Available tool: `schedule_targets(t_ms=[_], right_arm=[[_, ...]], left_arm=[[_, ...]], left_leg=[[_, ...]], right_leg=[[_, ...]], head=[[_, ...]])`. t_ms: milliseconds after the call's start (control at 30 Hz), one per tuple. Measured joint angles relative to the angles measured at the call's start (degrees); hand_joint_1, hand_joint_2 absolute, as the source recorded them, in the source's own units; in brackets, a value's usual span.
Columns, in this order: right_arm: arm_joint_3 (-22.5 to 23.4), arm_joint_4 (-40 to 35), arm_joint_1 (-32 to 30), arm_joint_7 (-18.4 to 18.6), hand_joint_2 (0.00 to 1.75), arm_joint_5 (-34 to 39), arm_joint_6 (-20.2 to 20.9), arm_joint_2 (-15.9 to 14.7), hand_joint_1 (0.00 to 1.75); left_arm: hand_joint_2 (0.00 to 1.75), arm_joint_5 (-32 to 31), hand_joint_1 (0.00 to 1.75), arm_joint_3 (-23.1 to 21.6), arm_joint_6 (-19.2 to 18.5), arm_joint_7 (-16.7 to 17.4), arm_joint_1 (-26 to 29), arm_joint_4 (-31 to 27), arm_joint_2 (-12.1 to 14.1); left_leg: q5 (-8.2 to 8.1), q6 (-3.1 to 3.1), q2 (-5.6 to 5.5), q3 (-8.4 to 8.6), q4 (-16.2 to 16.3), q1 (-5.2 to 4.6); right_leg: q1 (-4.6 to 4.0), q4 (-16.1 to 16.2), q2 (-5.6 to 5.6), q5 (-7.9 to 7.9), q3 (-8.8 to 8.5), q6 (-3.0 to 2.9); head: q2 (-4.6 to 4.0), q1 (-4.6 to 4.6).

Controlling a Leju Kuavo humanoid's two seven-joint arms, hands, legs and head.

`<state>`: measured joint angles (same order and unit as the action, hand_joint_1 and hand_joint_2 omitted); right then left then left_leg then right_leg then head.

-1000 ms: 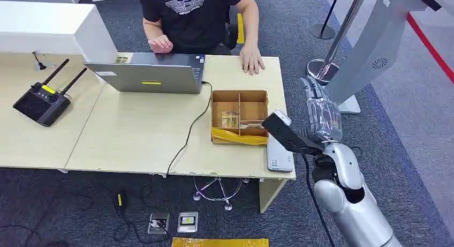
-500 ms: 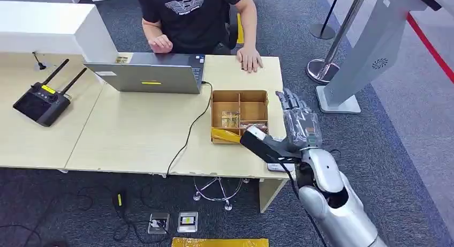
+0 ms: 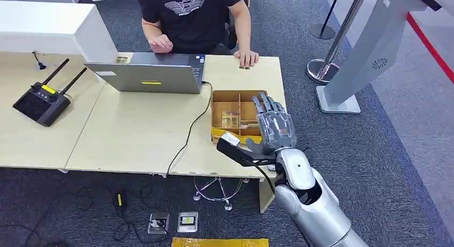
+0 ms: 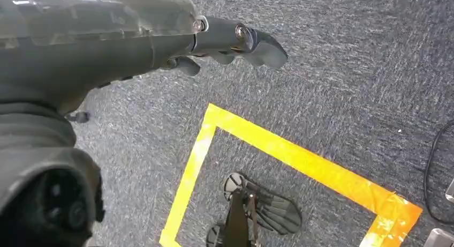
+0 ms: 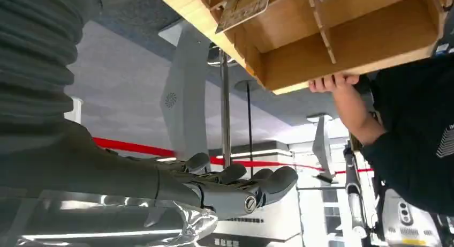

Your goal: Pass the card to the sensor for recognition and then transmit it.

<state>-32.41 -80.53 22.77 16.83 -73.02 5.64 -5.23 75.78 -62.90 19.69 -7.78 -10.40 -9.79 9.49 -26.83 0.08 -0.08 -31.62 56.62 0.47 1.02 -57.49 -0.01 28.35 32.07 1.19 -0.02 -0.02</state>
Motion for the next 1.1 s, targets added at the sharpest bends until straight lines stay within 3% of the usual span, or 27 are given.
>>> schedule_targets(t_ms=[800, 1100], right_arm=[[-1.5, 12.8, 6.0, -1.3, 1.75, -1.8, 0.1, 3.5, 0.00], [-1.5, 20.6, 8.4, -1.1, 1.75, 0.5, -3.9, 3.4, 0.00]], left_arm=[[0.00, -1.3, 0.00, 0.0, -1.9, 0.0, 0.0, 0.0, 0.6], [0.00, -1.2, 0.00, 0.0, -2.3, 0.0, 0.0, 0.0, 1.0]], left_leg=[[0.01, -0.01, 0.00, 0.00, 0.0, 0.00], [0.01, -0.01, 0.00, 0.00, 0.0, 0.00]], right_leg=[[-0.01, 0.0, 0.01, 0.00, 0.01, 0.00], [-0.01, 0.0, 0.01, 0.00, 0.02, 0.00]], head=[[0.00, 0.04], [0.00, 0.02]])
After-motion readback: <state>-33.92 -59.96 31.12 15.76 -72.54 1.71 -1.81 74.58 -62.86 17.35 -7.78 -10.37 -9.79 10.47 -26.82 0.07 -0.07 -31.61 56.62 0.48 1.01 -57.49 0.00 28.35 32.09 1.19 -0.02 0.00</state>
